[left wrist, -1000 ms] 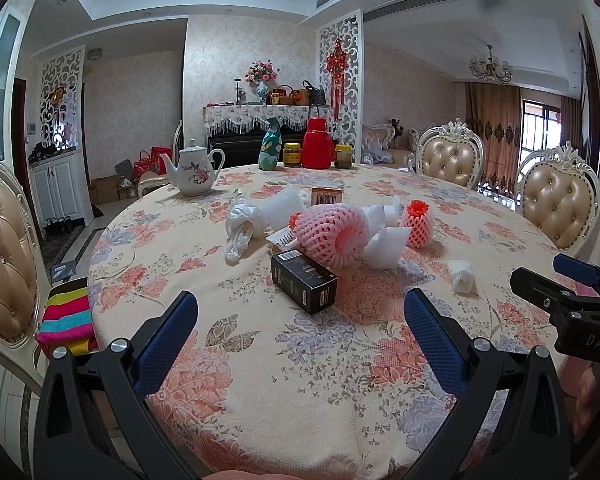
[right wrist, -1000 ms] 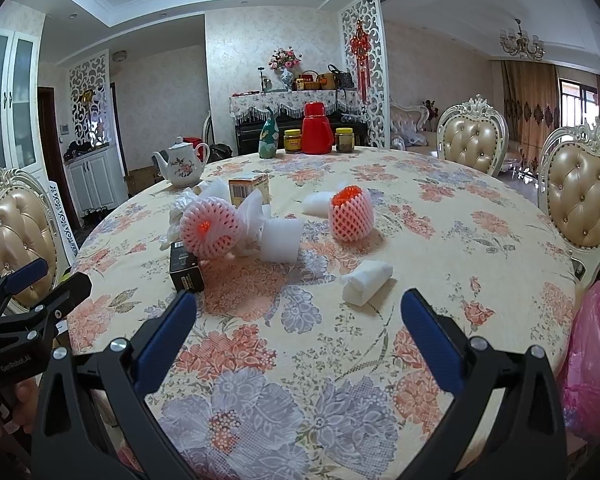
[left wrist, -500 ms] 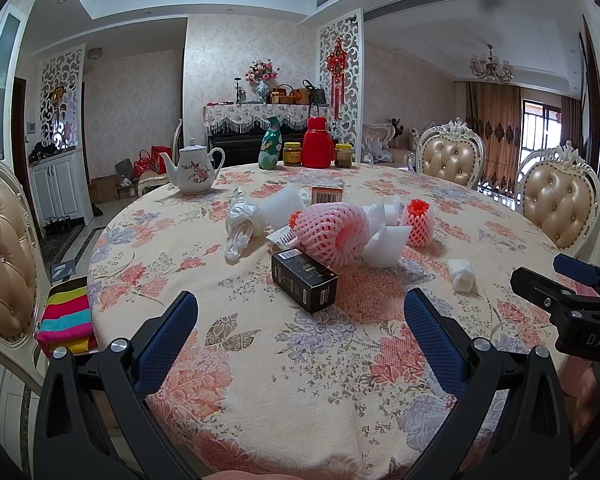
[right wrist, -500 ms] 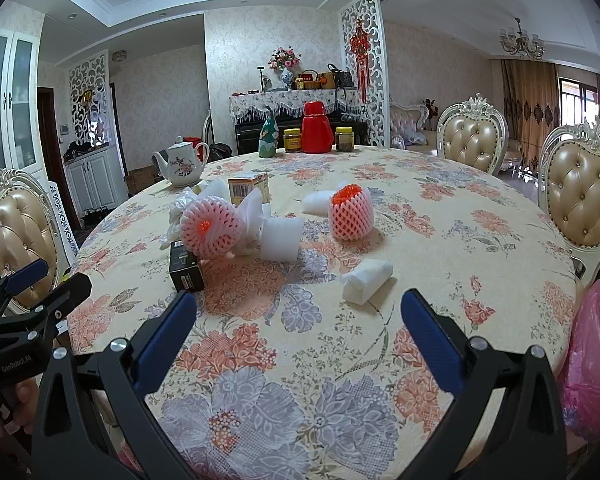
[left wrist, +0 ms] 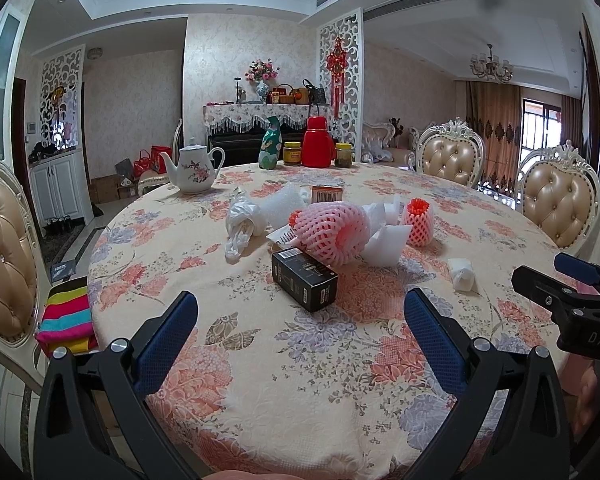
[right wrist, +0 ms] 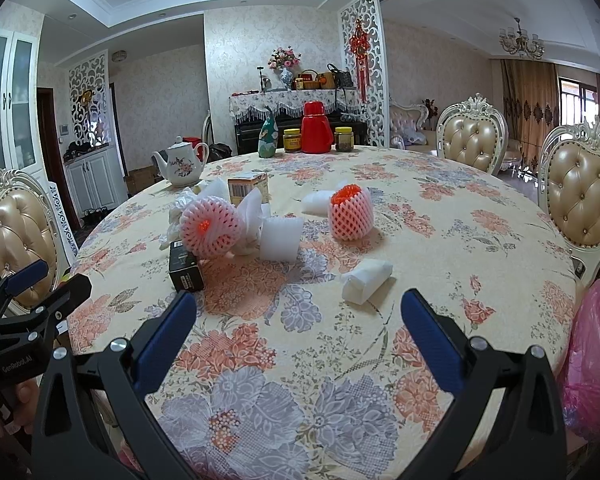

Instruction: Collect trash

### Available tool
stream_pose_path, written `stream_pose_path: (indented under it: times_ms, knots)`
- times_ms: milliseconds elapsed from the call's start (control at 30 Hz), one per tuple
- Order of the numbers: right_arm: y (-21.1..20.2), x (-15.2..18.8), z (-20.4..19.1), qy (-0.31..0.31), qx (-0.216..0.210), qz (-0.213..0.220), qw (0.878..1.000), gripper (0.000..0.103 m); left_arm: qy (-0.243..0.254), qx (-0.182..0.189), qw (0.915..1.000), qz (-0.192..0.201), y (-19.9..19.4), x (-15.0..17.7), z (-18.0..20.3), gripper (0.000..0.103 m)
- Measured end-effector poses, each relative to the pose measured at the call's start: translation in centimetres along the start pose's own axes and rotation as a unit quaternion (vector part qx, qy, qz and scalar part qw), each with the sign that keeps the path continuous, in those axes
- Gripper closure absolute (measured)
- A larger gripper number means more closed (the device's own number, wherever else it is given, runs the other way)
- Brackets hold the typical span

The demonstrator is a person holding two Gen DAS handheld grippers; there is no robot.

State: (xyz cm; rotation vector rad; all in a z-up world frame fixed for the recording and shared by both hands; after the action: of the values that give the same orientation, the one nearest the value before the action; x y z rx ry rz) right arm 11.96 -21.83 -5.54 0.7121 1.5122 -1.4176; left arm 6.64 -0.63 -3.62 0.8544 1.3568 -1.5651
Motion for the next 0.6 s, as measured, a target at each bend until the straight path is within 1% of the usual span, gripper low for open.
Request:
stream_pose_path:
  times_ms: [600]
  knots:
    - [0.24, 0.24, 0.19, -0.003, 0.005, -0.003, 1.000, 0.004, -0.005, 0.002, 1.0000, -0.006, 0.34, 0.32, -0.04, 0.006]
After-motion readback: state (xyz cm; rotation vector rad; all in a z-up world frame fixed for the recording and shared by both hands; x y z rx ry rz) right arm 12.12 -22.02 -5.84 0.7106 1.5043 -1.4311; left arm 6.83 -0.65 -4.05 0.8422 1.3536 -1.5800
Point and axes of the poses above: each gripper's, at about its wrist camera, not at the fingertips, and y roughly the way its jaws point, z to its right, x to its underside, the point moved 7 cm from there along y, roughly the way its jaws point, and after that the axes turned 10 degrees about -y, right-handed, at the moved point
